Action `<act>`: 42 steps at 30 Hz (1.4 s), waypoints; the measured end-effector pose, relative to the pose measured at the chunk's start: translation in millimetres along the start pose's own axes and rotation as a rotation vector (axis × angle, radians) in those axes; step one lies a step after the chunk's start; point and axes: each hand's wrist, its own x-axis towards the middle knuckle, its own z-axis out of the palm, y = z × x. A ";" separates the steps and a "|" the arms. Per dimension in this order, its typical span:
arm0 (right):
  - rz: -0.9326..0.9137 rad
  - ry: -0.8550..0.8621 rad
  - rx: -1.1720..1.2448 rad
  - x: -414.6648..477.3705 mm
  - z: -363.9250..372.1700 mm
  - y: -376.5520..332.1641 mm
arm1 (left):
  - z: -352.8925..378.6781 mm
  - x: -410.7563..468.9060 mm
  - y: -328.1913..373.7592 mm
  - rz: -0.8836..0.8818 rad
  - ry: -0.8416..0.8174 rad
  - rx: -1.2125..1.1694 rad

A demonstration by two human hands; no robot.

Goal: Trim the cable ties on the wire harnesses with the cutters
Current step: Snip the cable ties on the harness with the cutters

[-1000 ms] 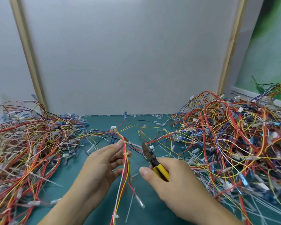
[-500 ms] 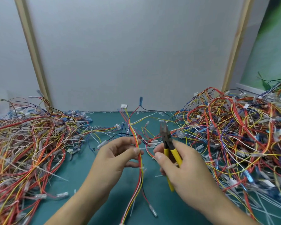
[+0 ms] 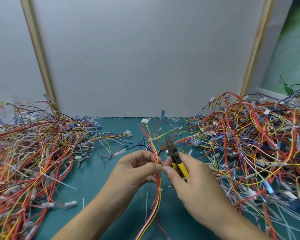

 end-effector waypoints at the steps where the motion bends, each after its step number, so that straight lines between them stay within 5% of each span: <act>1: -0.007 -0.002 -0.023 -0.2 -0.4 -1.2 | -0.3 -0.2 -0.2 -0.007 0.002 0.005; 23: 0.102 0.101 0.091 5.0 -12.4 -2.3 | -9.0 -2.3 7.7 0.061 0.049 0.194; 33: 0.136 -0.197 -0.187 1.1 -19.2 -13.0 | -16.5 1.2 11.0 0.122 0.118 0.081; 42: 0.137 -0.217 -0.234 1.9 -16.4 -12.0 | -16.7 2.2 6.8 0.132 0.020 0.043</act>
